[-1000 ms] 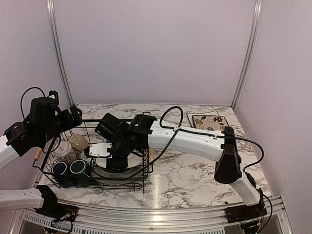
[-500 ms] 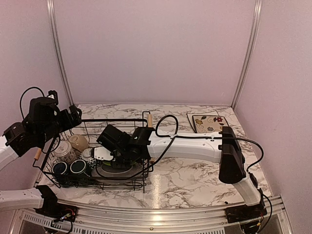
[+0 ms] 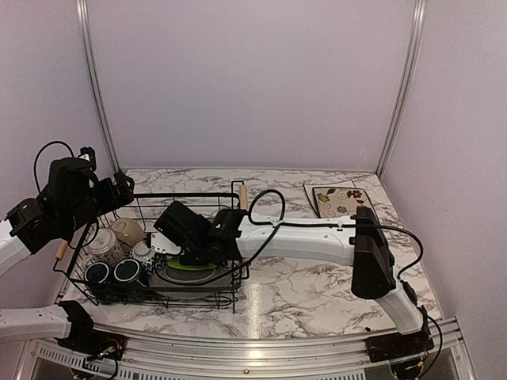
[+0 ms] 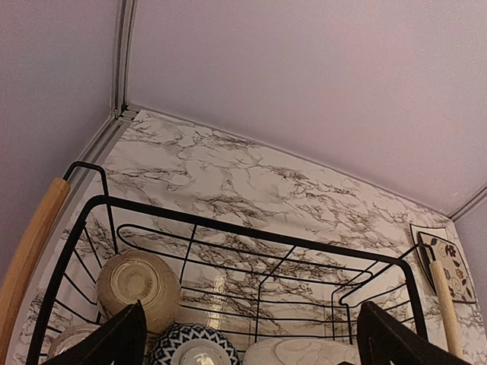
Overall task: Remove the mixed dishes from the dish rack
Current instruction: Grab the plate from the dish rack.
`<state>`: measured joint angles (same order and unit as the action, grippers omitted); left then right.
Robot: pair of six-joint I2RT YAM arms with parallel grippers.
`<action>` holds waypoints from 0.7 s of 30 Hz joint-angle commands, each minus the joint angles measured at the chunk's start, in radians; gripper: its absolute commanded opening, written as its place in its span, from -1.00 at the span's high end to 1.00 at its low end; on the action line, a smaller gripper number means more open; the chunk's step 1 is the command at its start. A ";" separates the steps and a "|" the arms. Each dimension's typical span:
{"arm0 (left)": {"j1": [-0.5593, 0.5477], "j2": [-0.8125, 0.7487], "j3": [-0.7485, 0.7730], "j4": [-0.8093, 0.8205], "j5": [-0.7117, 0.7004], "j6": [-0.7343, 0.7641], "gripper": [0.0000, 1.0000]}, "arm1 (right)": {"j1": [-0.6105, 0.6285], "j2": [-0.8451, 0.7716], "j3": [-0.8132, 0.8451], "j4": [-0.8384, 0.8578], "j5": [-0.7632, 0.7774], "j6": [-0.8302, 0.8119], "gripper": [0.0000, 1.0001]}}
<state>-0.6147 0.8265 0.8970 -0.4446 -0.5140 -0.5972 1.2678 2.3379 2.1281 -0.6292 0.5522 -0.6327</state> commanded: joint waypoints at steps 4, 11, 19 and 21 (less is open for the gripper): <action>-0.002 -0.033 0.017 0.013 0.012 0.013 -0.98 | -0.010 0.038 0.010 0.035 0.022 -0.018 0.89; -0.002 -0.044 0.019 0.001 0.017 0.007 -0.98 | -0.002 0.033 0.077 0.034 0.040 -0.019 1.00; -0.002 -0.045 0.011 0.004 0.014 0.006 -0.98 | 0.013 -0.098 0.046 0.093 0.070 -0.021 1.00; -0.002 -0.041 0.011 0.009 0.015 0.005 -0.98 | 0.014 -0.158 0.015 0.123 0.058 -0.020 1.00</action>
<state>-0.6147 0.7883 0.8970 -0.4450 -0.4980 -0.5972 1.2819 2.3413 2.1429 -0.6430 0.5549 -0.6529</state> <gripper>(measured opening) 0.990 0.104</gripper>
